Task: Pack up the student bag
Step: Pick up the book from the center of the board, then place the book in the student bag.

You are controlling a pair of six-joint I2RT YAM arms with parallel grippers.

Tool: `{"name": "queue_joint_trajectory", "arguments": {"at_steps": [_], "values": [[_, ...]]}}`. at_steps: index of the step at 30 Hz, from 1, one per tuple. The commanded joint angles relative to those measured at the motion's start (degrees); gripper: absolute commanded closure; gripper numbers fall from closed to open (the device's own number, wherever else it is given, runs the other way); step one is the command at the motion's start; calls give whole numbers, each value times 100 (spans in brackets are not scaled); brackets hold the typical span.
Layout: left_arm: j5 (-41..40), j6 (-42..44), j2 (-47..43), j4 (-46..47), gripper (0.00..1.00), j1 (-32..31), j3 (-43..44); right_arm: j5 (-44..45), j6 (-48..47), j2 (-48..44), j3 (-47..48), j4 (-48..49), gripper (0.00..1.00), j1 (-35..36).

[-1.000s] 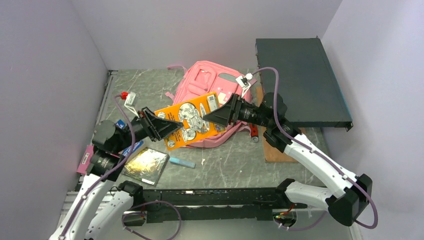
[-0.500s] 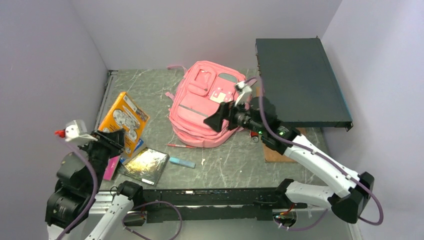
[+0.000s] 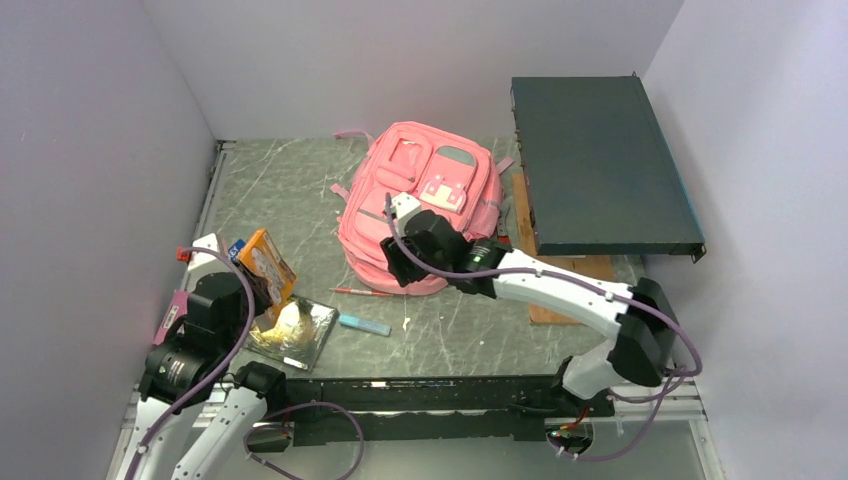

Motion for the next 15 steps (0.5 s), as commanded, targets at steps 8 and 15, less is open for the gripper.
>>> {"name": "queue_joint_trajectory", "arguments": {"at_steps": [8, 15], "values": [[-792, 511, 134, 745, 100, 2, -157, 517, -705, 1687, 1285, 37, 53, 189], [-386, 792, 55, 1066, 100, 2, -329, 873, -916, 2439, 1765, -14, 53, 203]]}}
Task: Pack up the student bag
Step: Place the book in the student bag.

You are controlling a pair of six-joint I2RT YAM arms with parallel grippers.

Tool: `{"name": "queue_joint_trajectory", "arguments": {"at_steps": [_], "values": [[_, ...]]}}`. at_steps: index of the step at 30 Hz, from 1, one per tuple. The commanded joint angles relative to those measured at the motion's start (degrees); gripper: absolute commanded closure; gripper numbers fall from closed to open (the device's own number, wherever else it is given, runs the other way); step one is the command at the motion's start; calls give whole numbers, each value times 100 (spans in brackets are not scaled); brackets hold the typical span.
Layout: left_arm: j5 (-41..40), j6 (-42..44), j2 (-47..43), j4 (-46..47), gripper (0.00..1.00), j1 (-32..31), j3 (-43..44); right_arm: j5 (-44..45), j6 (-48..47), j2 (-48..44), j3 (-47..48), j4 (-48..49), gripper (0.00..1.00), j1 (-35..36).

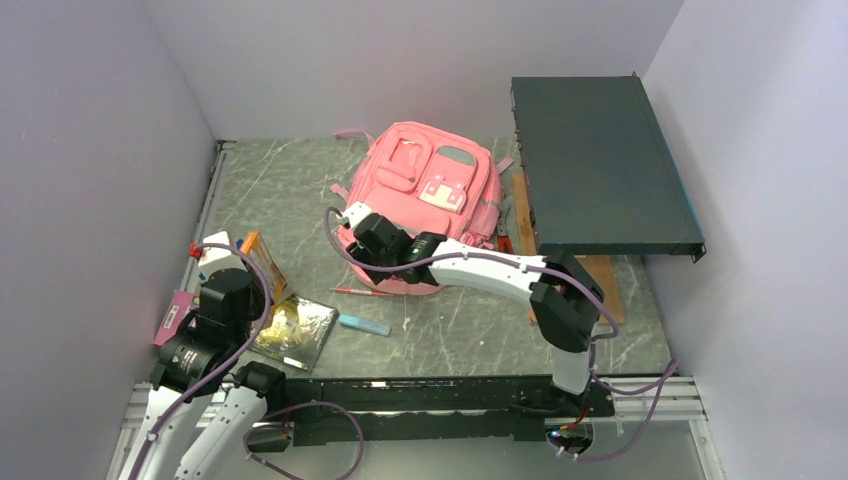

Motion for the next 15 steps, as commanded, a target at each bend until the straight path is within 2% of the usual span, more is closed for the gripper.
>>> {"name": "queue_joint_trajectory", "arguments": {"at_steps": [1, 5, 12, 13, 14, 15], "values": [[247, 393, -96, 861, 100, 2, 57, 534, -265, 322, 511, -8, 54, 19], [488, 531, -96, 1074, 100, 2, -6, 917, -333, 642, 666, -104, 59, 17], [570, 620, 59, 1046, 100, 2, 54, 1311, -487, 997, 639, -25, 58, 12], [570, 616, 74, 1020, 100, 2, 76, 1346, -499, 1017, 646, -21, 60, 17], [584, 589, 84, 987, 100, 2, 102, 1374, -489, 1021, 661, -27, 67, 11], [624, 546, 97, 954, 100, 2, 151, 1405, -465, 1006, 686, -67, 80, 11]]}}
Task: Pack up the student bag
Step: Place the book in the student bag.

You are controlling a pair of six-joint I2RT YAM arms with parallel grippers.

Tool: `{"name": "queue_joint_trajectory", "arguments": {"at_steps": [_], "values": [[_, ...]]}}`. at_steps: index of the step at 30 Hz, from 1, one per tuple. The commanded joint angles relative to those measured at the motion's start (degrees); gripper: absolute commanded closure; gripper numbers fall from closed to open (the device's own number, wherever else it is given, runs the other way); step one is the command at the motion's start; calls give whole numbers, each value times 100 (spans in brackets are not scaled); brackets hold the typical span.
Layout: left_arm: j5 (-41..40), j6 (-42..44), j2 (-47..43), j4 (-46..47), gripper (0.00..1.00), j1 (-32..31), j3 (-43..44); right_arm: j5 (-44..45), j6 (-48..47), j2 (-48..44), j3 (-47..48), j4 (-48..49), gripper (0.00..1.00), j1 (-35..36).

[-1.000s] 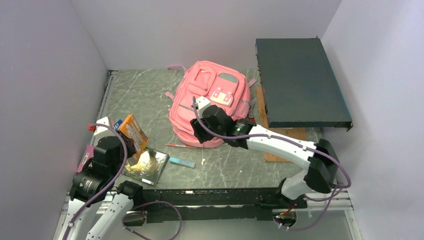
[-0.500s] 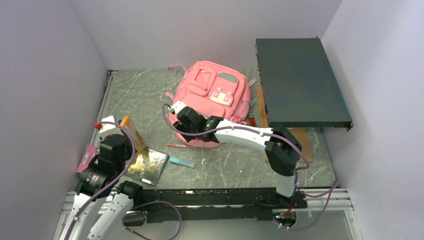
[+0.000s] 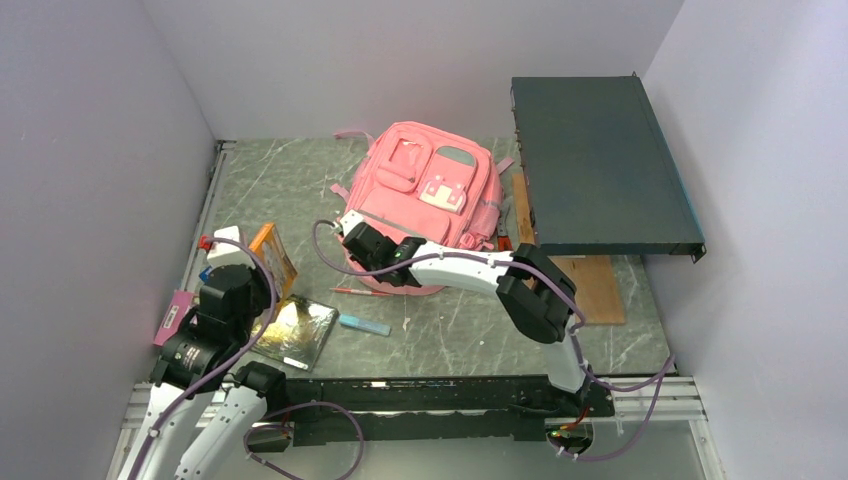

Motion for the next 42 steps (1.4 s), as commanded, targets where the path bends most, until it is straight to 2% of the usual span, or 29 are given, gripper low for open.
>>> {"name": "queue_joint_trajectory", "arguments": {"at_steps": [1, 2, 3, 9, 12, 14, 18, 21, 26, 28, 33, 35, 42], "values": [[141, -34, 54, 379, 100, 2, 322, 477, -71, -35, 301, -109, 92, -17], [230, -147, 87, 252, 100, 2, 459, 529, -30, -113, 361, -224, 99, -11], [394, -260, 132, 51, 100, 4, 638, 575, 17, -221, 406, -308, 100, -9], [1618, -928, 719, -389, 100, 2, 1596, 445, -99, -967, 599, -402, 100, -88], [2348, -1590, 1066, -293, 100, 2, 1958, 495, -221, -1051, 940, -553, 100, -226], [2890, -1979, 1248, 86, 100, 2, 1993, 337, -231, -1073, 1283, -711, 100, -387], [3347, -2699, 1410, 808, 100, 9, 1693, -378, 136, -1055, 2103, -1195, 100, -782], [3688, -3142, 1475, 1395, 100, 54, 1249, -999, 429, -1165, 2283, -1108, 100, -1002], [4718, -4090, 1854, 2663, 100, 418, 400, -1486, 706, -1180, 2584, -1029, 100, -1122], [5143, -4481, 2042, 3473, 100, 576, -56, -1593, 783, -1168, 2603, -983, 100, -1133], [5455, -5188, 2352, 5229, 100, 661, -697, -1865, 946, -1131, 2614, -980, 100, -1160], [5400, -5150, 2488, 4982, 100, 661, -579, -2000, 1013, -1146, 2599, -954, 100, -1165], [5311, -4550, 2822, 5039, 100, 928, -584, -3051, 1436, -1232, 2715, -735, 100, -1305]]}}
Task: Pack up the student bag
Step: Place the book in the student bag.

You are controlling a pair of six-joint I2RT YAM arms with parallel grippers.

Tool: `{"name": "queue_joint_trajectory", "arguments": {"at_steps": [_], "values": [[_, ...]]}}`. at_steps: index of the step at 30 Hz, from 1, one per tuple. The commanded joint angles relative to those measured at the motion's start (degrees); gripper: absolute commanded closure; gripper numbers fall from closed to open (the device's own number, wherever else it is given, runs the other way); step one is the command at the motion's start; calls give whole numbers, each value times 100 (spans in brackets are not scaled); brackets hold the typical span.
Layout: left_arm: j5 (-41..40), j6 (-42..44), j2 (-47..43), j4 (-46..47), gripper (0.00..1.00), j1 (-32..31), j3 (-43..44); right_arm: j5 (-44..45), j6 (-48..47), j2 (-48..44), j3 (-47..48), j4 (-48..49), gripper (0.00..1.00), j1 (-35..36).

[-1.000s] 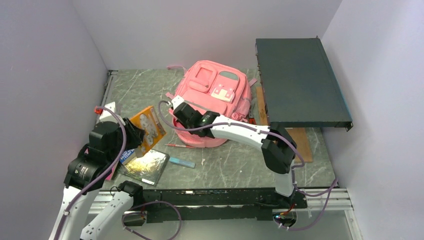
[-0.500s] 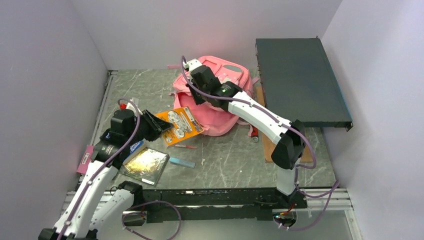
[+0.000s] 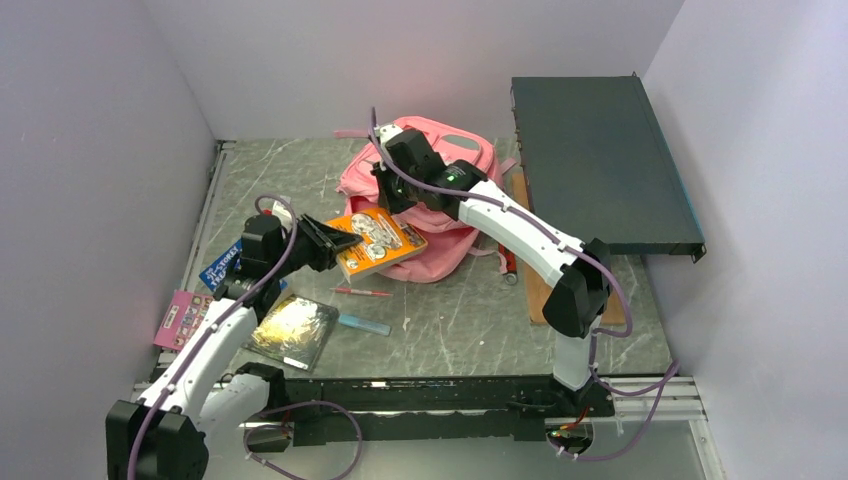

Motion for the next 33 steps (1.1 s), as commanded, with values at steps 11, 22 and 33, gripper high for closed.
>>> {"name": "queue_joint_trajectory", "arguments": {"at_steps": [11, 22, 33], "values": [[607, -151, 1212, 3504, 100, 482, -64, -1996, 1321, -363, 509, 1522, 100, -320], [-2472, -243, 2915, 4823, 100, -499, 413, -2676, 1643, -128, 518, 1848, 100, -577], [-4535, -723, 4893, 4912, 100, -1630, 1804, -2978, 2044, 134, 1114, 1847, 100, -673]]}}
